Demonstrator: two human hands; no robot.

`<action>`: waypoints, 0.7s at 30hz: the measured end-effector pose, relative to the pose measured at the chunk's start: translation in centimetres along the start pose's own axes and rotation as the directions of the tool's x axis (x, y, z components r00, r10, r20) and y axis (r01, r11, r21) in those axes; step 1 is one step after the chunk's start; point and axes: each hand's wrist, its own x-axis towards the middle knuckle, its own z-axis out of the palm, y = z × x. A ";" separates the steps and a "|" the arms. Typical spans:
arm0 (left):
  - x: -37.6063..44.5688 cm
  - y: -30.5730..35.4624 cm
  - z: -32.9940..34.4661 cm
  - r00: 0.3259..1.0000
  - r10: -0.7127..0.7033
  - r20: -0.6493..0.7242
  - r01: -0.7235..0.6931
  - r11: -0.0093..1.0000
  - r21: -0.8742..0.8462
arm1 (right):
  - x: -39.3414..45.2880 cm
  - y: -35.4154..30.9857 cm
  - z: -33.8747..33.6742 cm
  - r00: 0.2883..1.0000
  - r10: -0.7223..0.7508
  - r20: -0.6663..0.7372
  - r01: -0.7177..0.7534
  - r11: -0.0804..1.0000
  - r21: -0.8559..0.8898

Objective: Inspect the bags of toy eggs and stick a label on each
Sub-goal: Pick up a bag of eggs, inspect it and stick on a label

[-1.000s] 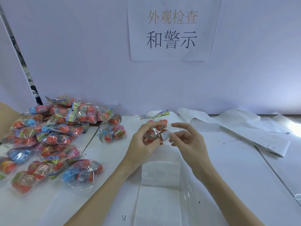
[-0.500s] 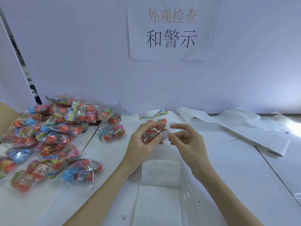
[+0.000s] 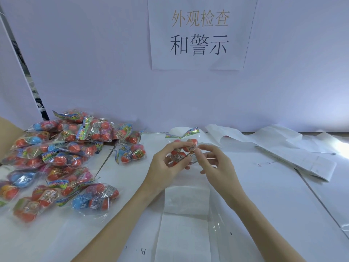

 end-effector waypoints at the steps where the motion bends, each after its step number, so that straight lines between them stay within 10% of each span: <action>1: 0.0 0.0 0.1 1.000 -0.011 0.012 0.011 1.000 0.000 | 0.0 0.0 0.1 1.000 0.011 0.018 -0.012 1.000 0.007; 21: 0.2 -0.1 0.0 0.999 -0.042 -0.027 0.038 0.989 -0.145 | 0.0 -0.5 -0.5 0.994 0.043 0.096 -0.063 0.973 0.220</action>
